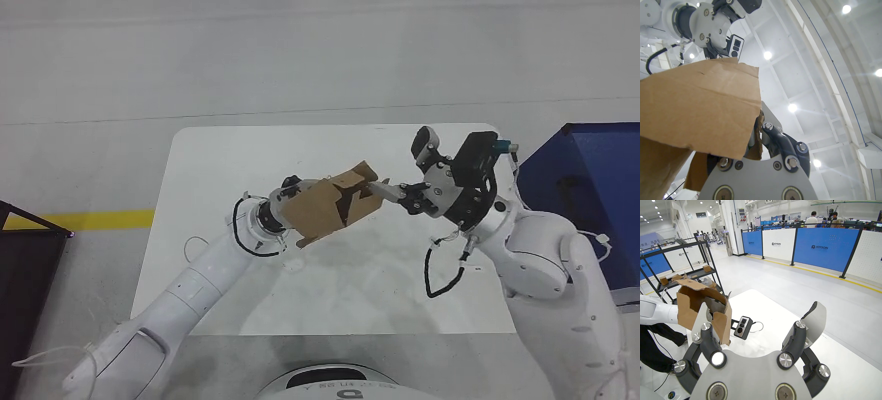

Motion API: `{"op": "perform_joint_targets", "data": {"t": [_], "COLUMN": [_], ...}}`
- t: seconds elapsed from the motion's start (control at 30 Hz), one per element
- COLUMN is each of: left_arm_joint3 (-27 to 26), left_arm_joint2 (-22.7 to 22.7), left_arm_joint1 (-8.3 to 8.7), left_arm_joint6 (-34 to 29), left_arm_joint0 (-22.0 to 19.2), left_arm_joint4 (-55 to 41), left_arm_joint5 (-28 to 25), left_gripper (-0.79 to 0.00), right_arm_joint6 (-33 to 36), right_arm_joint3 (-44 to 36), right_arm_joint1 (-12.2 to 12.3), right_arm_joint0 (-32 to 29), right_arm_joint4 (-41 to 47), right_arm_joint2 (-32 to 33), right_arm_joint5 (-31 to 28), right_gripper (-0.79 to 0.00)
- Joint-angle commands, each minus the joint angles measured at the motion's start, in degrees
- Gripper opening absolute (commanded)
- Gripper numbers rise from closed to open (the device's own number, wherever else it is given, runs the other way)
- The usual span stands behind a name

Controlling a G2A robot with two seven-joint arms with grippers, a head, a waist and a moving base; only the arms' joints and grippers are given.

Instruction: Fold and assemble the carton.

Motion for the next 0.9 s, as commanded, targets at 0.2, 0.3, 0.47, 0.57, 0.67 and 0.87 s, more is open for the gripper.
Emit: {"op": "perform_joint_targets", "data": {"t": [0.2, 0.3, 0.47, 0.57, 0.67, 0.87], "left_arm_joint3": [0.9, 1.0, 1.1, 1.2, 1.2, 1.2], "left_arm_joint2": [-0.4, -0.6, -0.7, -0.8, -0.8, -0.9], "left_arm_joint1": [-0.11, -0.24, -0.46, -0.59, -0.71, -0.89], "left_arm_joint6": [-0.3, -0.3, -0.3, -0.3, -0.2, -0.2], "left_arm_joint0": [-0.3, -0.2, -0.3, -0.3, -0.3, 0.0], "left_arm_joint4": [2.4, 2.5, 2.7, 2.7, 2.9, 2.3], "left_arm_joint5": [-0.3, -0.3, -0.3, -0.3, -0.2, -0.2], "left_gripper": [-0.785, -0.785, -0.785, -0.785, -0.785, -0.785], "right_arm_joint6": [4.6, 6.2, 7.3, 7.7, 8.6, 8.7], "right_arm_joint3": [-0.1, -0.3, 0.2, 0.5, 0.5, 0.2], "right_arm_joint1": [0.0, -0.1, -0.1, -0.2, -0.2, -0.3], "right_arm_joint0": [3.3, 4.6, 6.2, 6.8, 7.6, 9.0], "right_arm_joint4": [1.1, 0.7, 0.1, -0.2, -1.2, -2.8], "right_arm_joint2": [-4.4, -6.1, -8.0, -9.0, -10.3, -10.6], "right_arm_joint5": [-0.2, 0.4, 1.5, 2.0, 2.3, 4.0], "right_gripper": [0.0, 0.0, 0.0, 0.0, 0.0, 0.0]}}
